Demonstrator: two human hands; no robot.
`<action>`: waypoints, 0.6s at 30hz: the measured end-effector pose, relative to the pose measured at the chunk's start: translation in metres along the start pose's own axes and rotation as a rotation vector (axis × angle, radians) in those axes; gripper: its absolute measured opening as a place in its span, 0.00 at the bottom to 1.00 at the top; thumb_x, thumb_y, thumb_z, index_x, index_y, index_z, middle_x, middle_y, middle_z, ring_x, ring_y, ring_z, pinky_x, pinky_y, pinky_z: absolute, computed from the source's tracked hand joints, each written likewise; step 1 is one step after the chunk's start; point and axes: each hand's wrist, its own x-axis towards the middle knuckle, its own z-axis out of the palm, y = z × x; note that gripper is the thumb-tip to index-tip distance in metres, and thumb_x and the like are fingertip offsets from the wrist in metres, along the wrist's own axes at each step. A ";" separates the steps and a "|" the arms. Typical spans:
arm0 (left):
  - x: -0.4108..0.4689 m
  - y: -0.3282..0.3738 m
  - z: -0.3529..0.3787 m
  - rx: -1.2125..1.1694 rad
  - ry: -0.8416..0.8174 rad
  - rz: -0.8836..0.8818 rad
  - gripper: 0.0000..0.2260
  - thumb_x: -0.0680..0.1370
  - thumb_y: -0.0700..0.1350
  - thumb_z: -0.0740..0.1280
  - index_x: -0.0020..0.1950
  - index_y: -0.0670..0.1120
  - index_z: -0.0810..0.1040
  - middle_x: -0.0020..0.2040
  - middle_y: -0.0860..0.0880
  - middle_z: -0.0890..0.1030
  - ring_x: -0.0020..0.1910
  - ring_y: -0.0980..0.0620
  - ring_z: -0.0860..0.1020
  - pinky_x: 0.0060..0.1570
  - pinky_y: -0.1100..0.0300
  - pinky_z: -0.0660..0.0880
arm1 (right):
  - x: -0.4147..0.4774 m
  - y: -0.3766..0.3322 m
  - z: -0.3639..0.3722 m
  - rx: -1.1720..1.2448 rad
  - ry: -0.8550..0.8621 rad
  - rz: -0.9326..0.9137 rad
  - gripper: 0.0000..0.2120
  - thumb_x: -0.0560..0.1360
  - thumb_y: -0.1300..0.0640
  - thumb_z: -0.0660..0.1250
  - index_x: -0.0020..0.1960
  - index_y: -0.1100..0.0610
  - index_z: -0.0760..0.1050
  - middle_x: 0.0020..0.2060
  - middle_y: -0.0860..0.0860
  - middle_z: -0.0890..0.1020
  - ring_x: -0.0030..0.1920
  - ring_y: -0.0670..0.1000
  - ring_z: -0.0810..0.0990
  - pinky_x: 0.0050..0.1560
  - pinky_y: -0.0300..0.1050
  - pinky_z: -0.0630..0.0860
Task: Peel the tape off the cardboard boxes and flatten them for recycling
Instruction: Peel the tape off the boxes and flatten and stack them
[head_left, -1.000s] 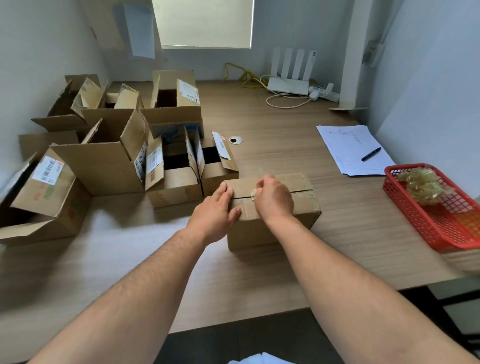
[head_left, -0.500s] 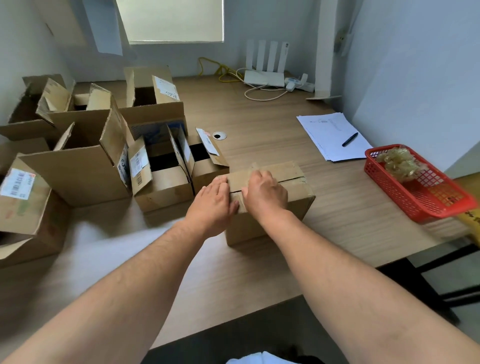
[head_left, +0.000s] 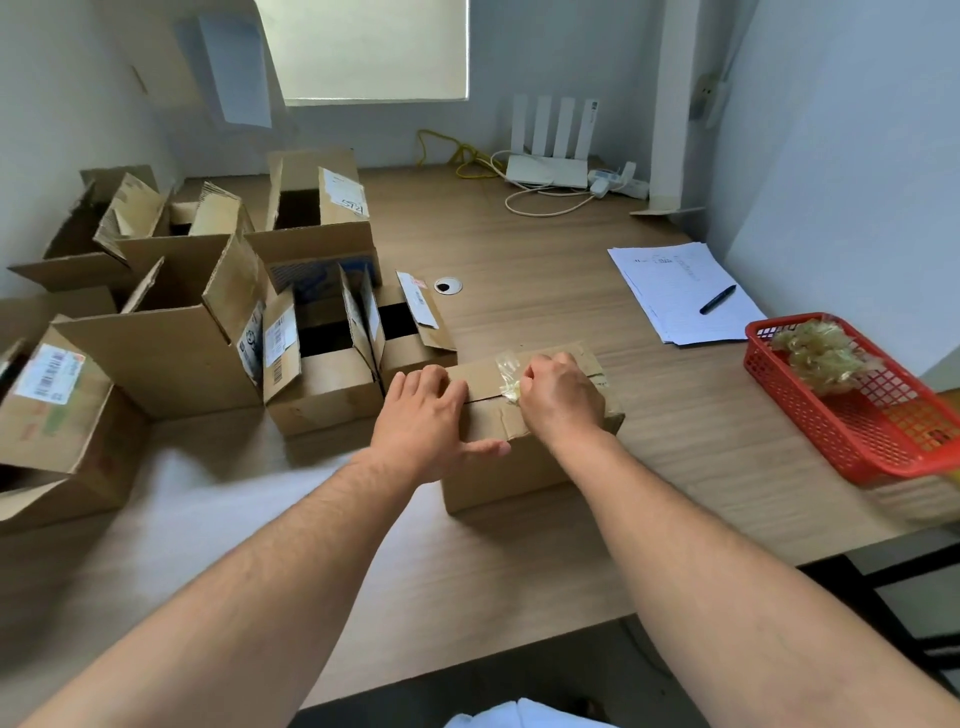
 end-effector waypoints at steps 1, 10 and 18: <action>0.003 0.003 0.001 -0.026 -0.017 -0.004 0.42 0.66 0.77 0.56 0.68 0.47 0.66 0.74 0.44 0.61 0.74 0.45 0.57 0.74 0.50 0.52 | 0.000 0.000 -0.001 -0.019 -0.009 -0.030 0.15 0.79 0.51 0.57 0.61 0.55 0.74 0.62 0.56 0.72 0.59 0.58 0.75 0.52 0.46 0.70; 0.018 0.029 0.012 -0.034 -0.115 -0.054 0.54 0.66 0.76 0.60 0.79 0.47 0.43 0.79 0.43 0.44 0.78 0.45 0.43 0.76 0.49 0.41 | -0.005 -0.002 -0.001 -0.219 0.033 -0.320 0.15 0.80 0.60 0.54 0.64 0.61 0.68 0.61 0.58 0.74 0.59 0.59 0.76 0.54 0.48 0.72; 0.021 0.046 0.017 -0.008 -0.099 -0.102 0.53 0.67 0.78 0.52 0.79 0.46 0.40 0.80 0.44 0.44 0.78 0.46 0.42 0.76 0.49 0.41 | 0.019 0.045 -0.015 0.102 0.069 -0.024 0.11 0.80 0.57 0.60 0.60 0.59 0.70 0.57 0.57 0.77 0.56 0.60 0.77 0.52 0.49 0.72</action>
